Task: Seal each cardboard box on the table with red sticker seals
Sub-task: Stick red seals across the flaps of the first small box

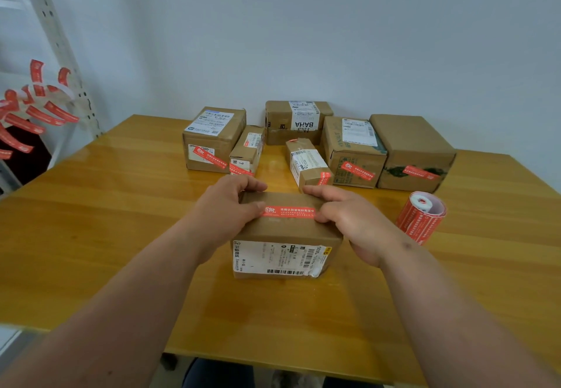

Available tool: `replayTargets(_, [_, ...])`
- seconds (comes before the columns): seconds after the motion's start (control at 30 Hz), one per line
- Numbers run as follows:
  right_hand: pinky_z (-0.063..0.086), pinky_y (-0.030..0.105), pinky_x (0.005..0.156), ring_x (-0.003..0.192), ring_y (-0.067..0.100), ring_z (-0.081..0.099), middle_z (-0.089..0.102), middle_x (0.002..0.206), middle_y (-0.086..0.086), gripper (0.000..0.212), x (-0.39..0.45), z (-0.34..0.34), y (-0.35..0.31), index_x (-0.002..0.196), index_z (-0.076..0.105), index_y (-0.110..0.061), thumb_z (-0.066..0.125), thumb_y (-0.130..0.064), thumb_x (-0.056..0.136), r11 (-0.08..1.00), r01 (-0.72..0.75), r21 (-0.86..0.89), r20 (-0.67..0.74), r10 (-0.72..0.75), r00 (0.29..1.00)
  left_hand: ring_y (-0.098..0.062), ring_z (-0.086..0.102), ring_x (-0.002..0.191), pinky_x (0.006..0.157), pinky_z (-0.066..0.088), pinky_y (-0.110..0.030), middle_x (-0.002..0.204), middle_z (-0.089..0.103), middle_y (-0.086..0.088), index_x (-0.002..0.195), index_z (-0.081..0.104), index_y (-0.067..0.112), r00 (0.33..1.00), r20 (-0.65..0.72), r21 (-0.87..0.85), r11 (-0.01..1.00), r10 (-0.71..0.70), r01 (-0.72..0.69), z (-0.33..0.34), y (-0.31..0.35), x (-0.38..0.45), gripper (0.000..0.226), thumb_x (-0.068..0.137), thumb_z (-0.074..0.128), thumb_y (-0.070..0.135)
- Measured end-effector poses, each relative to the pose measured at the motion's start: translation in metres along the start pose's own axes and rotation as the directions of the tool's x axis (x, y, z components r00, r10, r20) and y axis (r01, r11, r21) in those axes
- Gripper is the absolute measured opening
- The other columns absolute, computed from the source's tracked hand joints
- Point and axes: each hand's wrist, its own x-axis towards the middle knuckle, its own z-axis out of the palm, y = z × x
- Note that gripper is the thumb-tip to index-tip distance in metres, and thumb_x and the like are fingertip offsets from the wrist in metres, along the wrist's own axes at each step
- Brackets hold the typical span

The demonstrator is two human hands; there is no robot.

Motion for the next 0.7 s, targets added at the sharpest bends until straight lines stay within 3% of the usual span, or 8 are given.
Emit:
replayTargets(0.1, [0.049,0.042,0.099,0.106,0.017,0.06,0.058,0.123,-0.004,0.052,-0.001,-0.002,0.002,0.133,0.055,-0.035,0.053,-0.012,0.086,0.998,0.002,0.058,0.017,-0.003,1.0,-0.014,0.059,0.095,0.072,0.05,-0.027,0.112,0.057,0.006,0.114,0.062,0.03,0.999,0.002,-0.055,0.998,-0.034,0.034,0.0,0.002,-0.002,0.023,0.095,0.057,0.018])
replayTargets(0.17, [0.047,0.037,0.1,0.112,0.015,0.058,0.053,0.132,-0.006,0.061,-0.006,-0.004,0.003,0.139,0.048,-0.035,0.066,-0.031,0.08,0.997,0.008,0.073,0.104,-0.015,0.994,-0.013,0.06,0.094,0.071,0.048,-0.026,0.113,0.06,0.004,0.115,0.061,0.031,0.997,0.03,-0.093,0.993,-0.076,0.079,-0.002,0.004,-0.007,0.02,0.096,0.055,0.029])
replayTargets(0.23, [0.042,0.038,0.106,0.121,0.015,0.05,0.042,0.139,-0.008,0.099,-0.008,-0.009,0.004,0.147,0.032,-0.037,0.077,-0.047,0.059,0.999,0.01,-0.047,0.226,0.001,0.974,-0.008,0.057,0.097,0.074,0.047,-0.024,0.117,0.058,0.009,0.122,0.057,0.034,0.992,0.099,-0.065,0.994,-0.083,0.09,-0.007,0.004,-0.01,0.044,0.083,0.062,0.053])
replayTargets(0.3, [0.038,0.041,0.109,0.125,0.016,0.043,0.033,0.143,-0.008,0.118,-0.008,-0.013,0.003,0.15,0.019,-0.042,0.083,-0.04,0.051,0.982,0.022,-0.188,0.286,0.033,0.958,-0.001,0.049,0.098,0.074,0.042,-0.019,0.121,0.047,0.015,0.132,0.049,0.038,0.978,0.19,0.037,0.996,-0.082,0.076,-0.014,0.006,-0.013,0.076,0.063,0.071,0.061])
replayTargets(0.4, [0.039,0.043,0.107,0.121,0.018,0.044,0.034,0.143,-0.006,0.115,-0.005,-0.012,-0.002,0.15,0.016,-0.043,0.085,-0.021,0.061,0.962,0.038,-0.271,0.278,0.04,0.96,-0.006,0.042,0.113,0.092,0.042,-0.026,0.132,0.036,0.017,0.145,0.033,0.039,0.95,0.299,0.237,0.971,-0.091,0.018,-0.024,0.008,-0.012,0.103,0.057,0.085,0.048])
replayTargets(0.47, [0.041,0.042,0.105,0.119,0.018,0.045,0.035,0.141,-0.007,0.111,-0.002,-0.006,-0.004,0.149,0.018,-0.042,0.085,-0.018,0.064,0.959,0.049,-0.278,0.254,0.024,0.967,-0.01,0.04,0.12,0.104,0.039,-0.035,0.141,0.034,0.014,0.148,0.028,0.036,0.957,0.281,0.342,0.939,-0.074,-0.028,-0.027,0.005,-0.008,0.107,0.059,0.088,0.043])
replayTargets(0.6, [0.042,0.031,0.099,0.117,0.014,0.046,0.04,0.136,-0.009,0.105,0.0,0.013,-0.006,0.149,0.019,-0.04,0.084,-0.018,0.069,0.964,0.085,-0.25,0.192,-0.037,0.981,-0.017,0.033,0.126,0.109,0.036,-0.044,0.142,0.028,0.007,0.15,0.018,0.035,0.972,0.222,0.567,0.821,-0.077,-0.064,-0.032,-0.002,-0.003,0.115,0.058,0.085,0.053])
replayTargets(0.7, [0.042,0.023,0.093,0.117,0.01,0.047,0.043,0.136,-0.011,0.098,0.004,0.03,-0.004,0.15,0.017,-0.04,0.08,-0.023,0.077,0.964,0.144,-0.226,0.138,-0.114,0.984,-0.019,0.032,0.123,0.106,0.037,-0.044,0.133,0.03,0.004,0.143,0.024,0.032,0.985,0.132,0.657,0.754,-0.11,-0.003,-0.039,-0.006,0.001,0.11,0.054,0.083,0.059])
